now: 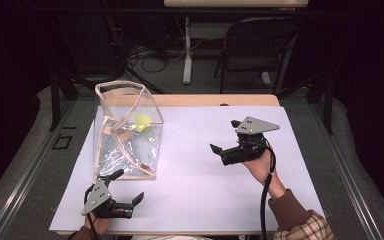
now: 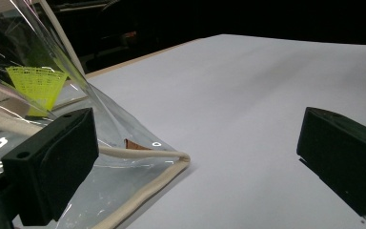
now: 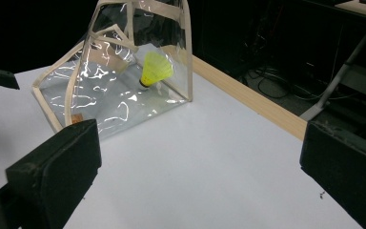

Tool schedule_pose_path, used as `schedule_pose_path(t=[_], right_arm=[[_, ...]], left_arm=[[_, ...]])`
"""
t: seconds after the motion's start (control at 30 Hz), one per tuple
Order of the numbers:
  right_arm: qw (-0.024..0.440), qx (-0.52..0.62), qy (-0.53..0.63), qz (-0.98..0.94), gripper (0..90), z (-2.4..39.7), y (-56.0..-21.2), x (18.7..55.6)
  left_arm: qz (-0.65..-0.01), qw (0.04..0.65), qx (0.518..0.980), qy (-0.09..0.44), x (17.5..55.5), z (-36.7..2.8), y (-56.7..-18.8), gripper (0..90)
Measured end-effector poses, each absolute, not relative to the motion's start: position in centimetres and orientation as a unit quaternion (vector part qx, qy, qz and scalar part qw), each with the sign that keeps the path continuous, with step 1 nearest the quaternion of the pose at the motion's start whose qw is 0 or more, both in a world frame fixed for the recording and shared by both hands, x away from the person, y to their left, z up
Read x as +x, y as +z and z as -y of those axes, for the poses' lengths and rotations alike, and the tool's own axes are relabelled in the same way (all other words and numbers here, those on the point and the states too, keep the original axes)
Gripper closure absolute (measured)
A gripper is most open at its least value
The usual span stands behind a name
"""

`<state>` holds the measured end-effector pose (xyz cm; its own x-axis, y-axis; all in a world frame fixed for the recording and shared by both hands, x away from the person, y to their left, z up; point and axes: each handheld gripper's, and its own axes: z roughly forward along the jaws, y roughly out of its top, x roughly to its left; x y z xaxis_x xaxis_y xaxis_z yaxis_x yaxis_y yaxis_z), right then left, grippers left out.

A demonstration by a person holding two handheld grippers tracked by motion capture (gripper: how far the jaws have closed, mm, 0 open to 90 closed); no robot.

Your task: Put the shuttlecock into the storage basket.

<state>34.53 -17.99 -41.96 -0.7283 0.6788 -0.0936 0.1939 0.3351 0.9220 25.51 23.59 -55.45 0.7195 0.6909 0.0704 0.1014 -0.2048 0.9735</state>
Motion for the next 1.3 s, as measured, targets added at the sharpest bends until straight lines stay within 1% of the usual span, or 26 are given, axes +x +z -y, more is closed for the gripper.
schedule_pose_path(t=[0.5, 0.8, 1.3], right_arm=[[0.248, 0.292, 0.504, -0.774, 0.0, 20.3, -44.3, 32.2], [0.256, 0.293, 0.505, -0.77, 0.0, 21.2, -45.6, 30.9], [0.255, 0.287, 0.502, -0.774, 0.0, 22.3, -48.0, 29.0]], left_arm=[[-0.27, 0.569, 0.732, 0.259, 25.5, -23.6, -55.4, 0.3], [-0.271, 0.569, 0.732, 0.259, 25.5, -23.6, -55.4, 0.3], [-0.272, 0.568, 0.732, 0.258, 25.5, -23.6, -55.5, 0.3]])
